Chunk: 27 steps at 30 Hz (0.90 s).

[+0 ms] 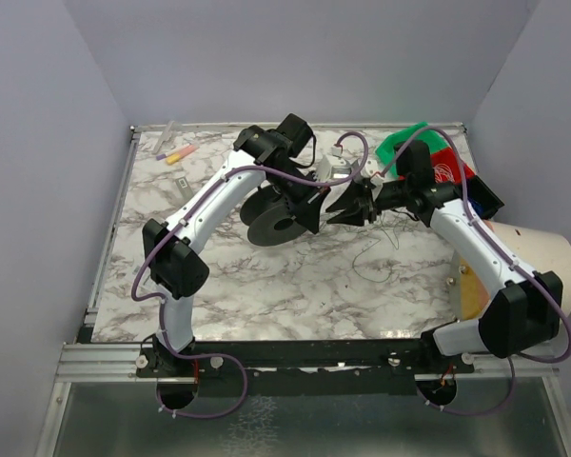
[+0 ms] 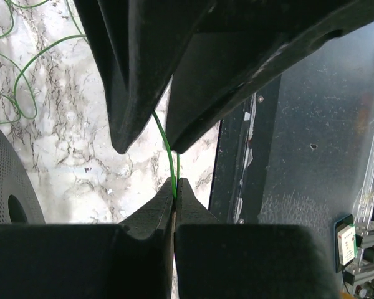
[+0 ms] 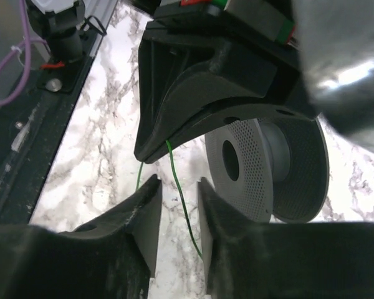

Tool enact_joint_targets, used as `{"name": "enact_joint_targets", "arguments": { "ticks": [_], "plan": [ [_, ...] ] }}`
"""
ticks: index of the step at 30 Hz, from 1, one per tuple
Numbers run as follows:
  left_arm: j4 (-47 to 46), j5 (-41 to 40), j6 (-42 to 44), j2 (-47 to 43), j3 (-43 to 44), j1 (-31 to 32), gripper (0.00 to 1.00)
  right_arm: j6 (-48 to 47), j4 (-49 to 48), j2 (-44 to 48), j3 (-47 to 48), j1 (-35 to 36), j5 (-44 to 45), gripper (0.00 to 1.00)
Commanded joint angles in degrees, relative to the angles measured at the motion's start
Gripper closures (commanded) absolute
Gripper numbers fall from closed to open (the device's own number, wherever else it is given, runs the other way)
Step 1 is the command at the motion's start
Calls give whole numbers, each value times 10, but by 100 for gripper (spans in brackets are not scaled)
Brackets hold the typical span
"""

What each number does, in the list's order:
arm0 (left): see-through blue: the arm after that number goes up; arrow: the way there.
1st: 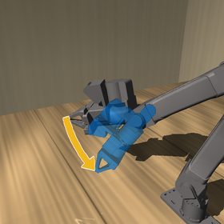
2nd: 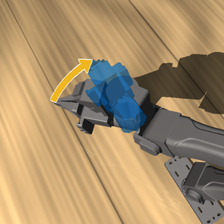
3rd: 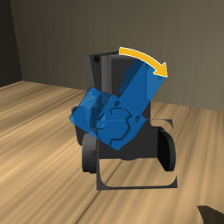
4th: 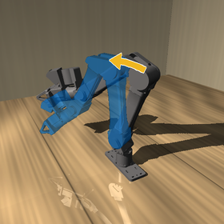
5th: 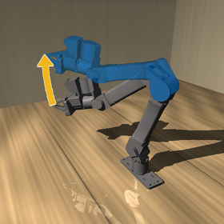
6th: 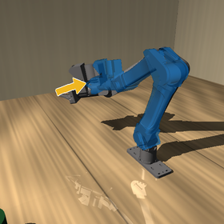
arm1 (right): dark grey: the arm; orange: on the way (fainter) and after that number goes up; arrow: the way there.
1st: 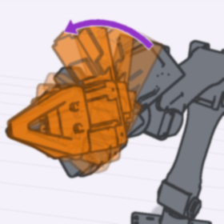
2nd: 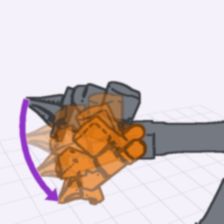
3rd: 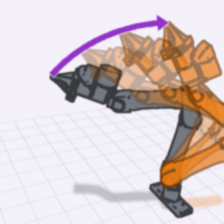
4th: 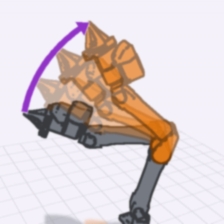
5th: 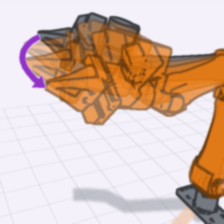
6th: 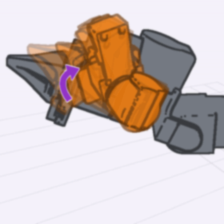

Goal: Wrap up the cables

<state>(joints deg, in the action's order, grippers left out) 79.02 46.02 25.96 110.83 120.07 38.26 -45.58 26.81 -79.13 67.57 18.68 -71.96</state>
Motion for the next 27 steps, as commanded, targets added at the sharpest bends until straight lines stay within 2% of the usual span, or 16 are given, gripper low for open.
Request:
{"name": "enact_joint_targets", "arguments": {
  "ticks": [1,5,8,11,15,17,18,19,23,25,27],
  "plan": [
    [10,23,13,1,-3,1,100,0,13,-13,5,8,-13,74],
    [13,23,19,0,-10,1,100,29,-4,-15,6,8,-16,98],
    [19,23,28,0,-9,1,98,41,-2,-14,8,8,-27,100],
    [17,19,27,-8,14,-13,61,107,-50,-10,-2,9,-12,100],
    [11,38,23,-24,41,-69,49,207,-142,-4,-28,7,13,100],
    [10,55,26,-31,40,-98,37,264,-196,-6,-38,7,14,99],
    [9,68,29,-36,37,-112,10,323,-233,-6,-45,5,15,100],
    [2,80,31,-41,31,-125,1,369,-277,-6,-52,3,18,100],
    [-96,127,10,-91,-63,-184,1,577,-454,-11,-89,-11,40,100],
    [-146,122,6,-117,-112,-200,1,670,-562,-18,-112,-16,58,100],
    [-196,89,4,-143,-162,-203,1,730,-603,-29,-123,-19,94,100]
  ]
}}
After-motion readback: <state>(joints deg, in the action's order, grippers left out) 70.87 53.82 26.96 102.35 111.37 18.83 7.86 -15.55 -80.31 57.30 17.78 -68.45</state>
